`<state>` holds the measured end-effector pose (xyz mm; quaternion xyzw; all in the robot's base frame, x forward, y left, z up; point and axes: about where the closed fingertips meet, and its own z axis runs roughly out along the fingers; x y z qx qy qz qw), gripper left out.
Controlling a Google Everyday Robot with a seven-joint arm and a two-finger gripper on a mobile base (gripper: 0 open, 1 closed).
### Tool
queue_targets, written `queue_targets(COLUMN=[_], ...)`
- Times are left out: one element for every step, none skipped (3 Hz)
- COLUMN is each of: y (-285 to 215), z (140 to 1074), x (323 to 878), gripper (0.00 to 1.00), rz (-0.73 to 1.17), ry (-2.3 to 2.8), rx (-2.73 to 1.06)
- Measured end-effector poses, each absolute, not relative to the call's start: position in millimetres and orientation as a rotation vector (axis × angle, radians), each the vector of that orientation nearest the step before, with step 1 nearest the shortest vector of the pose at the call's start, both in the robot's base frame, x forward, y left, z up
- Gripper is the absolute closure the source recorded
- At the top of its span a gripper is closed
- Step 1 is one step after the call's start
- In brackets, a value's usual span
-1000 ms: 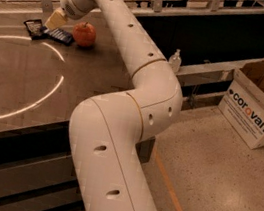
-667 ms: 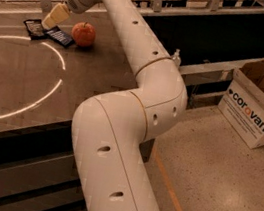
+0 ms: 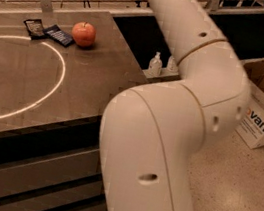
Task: Move rxbar blueberry near rxbar chocolate
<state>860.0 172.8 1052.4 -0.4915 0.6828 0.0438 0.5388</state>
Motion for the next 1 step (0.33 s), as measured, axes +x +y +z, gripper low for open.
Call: queue_targets(y=[146.5], z=[1109.5], x=[848.1], gripper=[0.0], rz=[0.044], ry=[1.583], rx=[-1.031])
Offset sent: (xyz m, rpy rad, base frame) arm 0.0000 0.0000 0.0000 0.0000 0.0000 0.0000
